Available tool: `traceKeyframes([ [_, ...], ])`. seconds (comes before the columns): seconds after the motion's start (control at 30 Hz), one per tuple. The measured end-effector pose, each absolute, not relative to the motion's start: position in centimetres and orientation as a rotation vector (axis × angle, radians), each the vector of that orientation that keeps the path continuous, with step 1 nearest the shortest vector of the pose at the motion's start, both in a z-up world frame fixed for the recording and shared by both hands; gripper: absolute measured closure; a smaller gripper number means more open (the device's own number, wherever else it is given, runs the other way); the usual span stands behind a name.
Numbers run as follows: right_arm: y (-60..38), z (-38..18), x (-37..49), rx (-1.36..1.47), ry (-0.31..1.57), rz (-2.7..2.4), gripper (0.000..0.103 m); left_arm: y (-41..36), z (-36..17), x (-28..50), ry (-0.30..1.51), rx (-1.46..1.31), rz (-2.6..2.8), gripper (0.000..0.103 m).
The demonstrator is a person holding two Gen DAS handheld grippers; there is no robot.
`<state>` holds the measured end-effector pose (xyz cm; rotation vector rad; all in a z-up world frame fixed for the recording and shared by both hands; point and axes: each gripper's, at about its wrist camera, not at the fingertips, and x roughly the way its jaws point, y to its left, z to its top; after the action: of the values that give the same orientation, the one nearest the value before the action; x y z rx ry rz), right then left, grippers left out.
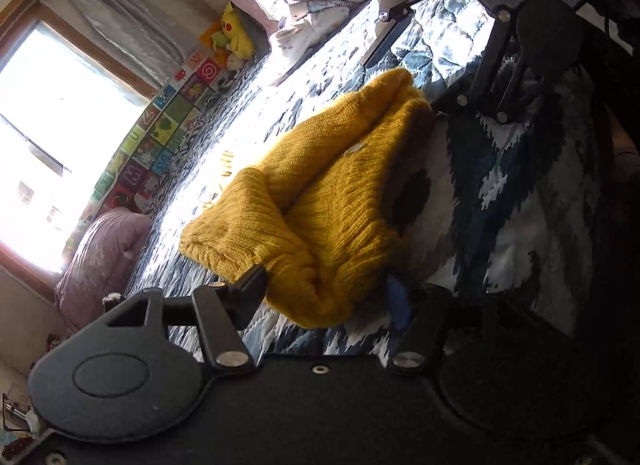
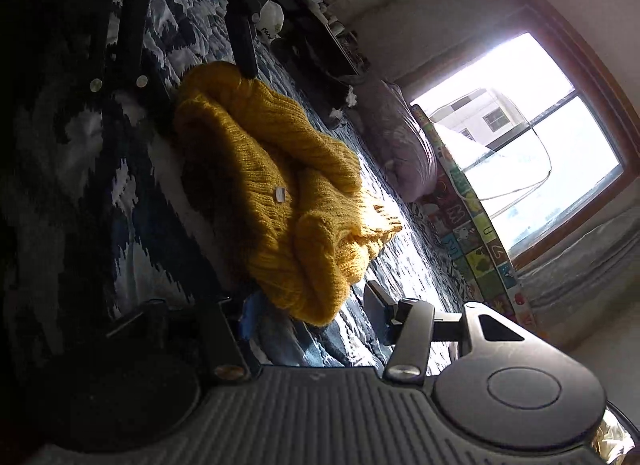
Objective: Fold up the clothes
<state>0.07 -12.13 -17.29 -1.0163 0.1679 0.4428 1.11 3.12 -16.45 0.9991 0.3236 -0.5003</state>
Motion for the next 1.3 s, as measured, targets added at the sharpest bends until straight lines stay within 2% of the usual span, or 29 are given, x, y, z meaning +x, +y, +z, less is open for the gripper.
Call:
traceKeyframes([
  [0.03,-12.2,-17.2,0.2,-1.007,0.175,0.449,0.053,2.9,-16.6,1.2,0.318,1.006,-0.492,0.041],
  [0.07,-12.2,-17.2,0.3,-0.998,0.185,0.459,0.06,2.8,-16.7,1.2,0.313,1.012,-0.484,0.041],
  [0.17,-12.0,-17.3,0.3,-0.977,0.204,0.478,0.068,2.5,-16.9,1.6,0.31,1.003,-0.448,0.046],
  [0.33,-12.3,-15.9,0.4,-0.908,0.244,0.511,0.077,1.7,-17.2,1.3,0.31,0.983,-0.393,0.075],
  [0.4,-12.4,-15.3,0.0,-0.912,0.256,0.526,0.078,1.4,-16.8,0.7,0.313,0.993,-0.387,0.078],
  [0.67,-14.0,-11.3,-3.7,-0.897,0.255,0.574,0.079,1.5,-12.5,-3.8,0.319,1.031,-0.485,0.077],
  [0.8,-14.6,-8.1,-3.5,-0.829,0.185,0.537,0.079,2.7,-7.6,-2.6,0.301,0.879,-0.492,0.075],
  [0.9,-15.3,-4.9,-1.2,-0.687,0.139,0.526,0.078,4.8,-3.9,0.2,0.302,0.624,-0.506,0.075],
  [1.13,-17.0,-1.8,8.6,-0.236,0.231,0.556,0.076,9.5,-2.0,9.3,0.346,0.052,-0.507,0.075],
  [1.23,-18.0,-2.9,12.4,-0.036,0.315,0.54,0.068,10.9,-3.0,12.7,0.377,-0.145,-0.499,0.074],
  [1.3,-18.9,-4.5,14.5,0.114,0.384,0.529,0.062,11.4,-4.4,14.5,0.406,-0.27,-0.472,0.07],
])
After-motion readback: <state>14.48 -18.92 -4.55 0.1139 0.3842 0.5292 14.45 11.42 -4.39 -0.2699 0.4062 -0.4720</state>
